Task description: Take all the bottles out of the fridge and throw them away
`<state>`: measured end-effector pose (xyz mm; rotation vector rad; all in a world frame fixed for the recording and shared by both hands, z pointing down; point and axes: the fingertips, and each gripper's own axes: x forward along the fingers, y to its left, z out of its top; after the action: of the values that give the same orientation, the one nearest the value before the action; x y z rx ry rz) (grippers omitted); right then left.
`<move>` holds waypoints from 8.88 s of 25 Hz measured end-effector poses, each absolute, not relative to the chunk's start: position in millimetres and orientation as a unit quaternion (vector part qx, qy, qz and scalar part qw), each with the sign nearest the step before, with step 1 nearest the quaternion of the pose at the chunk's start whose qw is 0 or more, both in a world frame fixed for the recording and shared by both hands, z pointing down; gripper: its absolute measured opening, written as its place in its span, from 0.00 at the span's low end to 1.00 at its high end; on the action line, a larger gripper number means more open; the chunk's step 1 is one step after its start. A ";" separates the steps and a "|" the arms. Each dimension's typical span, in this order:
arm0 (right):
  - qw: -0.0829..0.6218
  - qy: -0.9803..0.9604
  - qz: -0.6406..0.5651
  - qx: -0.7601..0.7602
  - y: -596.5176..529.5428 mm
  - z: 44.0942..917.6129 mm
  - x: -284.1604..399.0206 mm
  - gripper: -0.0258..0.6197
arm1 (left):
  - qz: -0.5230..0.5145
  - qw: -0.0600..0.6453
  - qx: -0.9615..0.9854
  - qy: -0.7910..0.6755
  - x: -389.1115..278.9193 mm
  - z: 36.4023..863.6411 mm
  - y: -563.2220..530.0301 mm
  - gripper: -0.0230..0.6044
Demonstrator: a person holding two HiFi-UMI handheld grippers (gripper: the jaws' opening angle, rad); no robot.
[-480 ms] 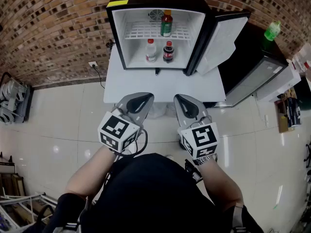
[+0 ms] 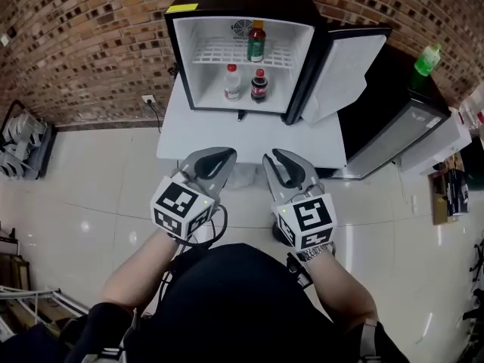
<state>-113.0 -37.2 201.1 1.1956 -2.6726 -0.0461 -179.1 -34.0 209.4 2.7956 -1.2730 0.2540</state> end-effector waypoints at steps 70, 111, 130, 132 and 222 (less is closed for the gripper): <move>0.124 -0.814 0.032 0.567 -403.2 207.9 -165.2 0.46 | 0.108 0.063 0.912 -0.391 -315.2 233.8 -224.8 0.04; 0.176 -0.774 0.190 0.578 -23.9 413.8 83.9 0.45 | 0.220 0.081 0.957 -0.171 29.4 369.1 -18.0 0.04; 0.224 -0.644 0.386 0.621 33.6 686.9 139.7 0.45 | 0.348 0.110 0.930 -0.034 84.8 563.5 8.8 0.04; 0.232 -0.633 0.403 0.618 37.0 716.9 142.0 0.45 | 0.356 0.117 0.927 -0.029 87.0 581.6 8.8 0.04; 0.184 -0.885 0.090 0.418 -210.3 331.4 -187.2 0.37 | 0.128 0.087 0.863 -0.481 -244.9 308.6 -154.6 0.04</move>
<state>-187.2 -210.3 331.4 1.1785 -2.4959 0.2531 -244.9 -154.6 308.6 2.5713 -1.4321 0.3816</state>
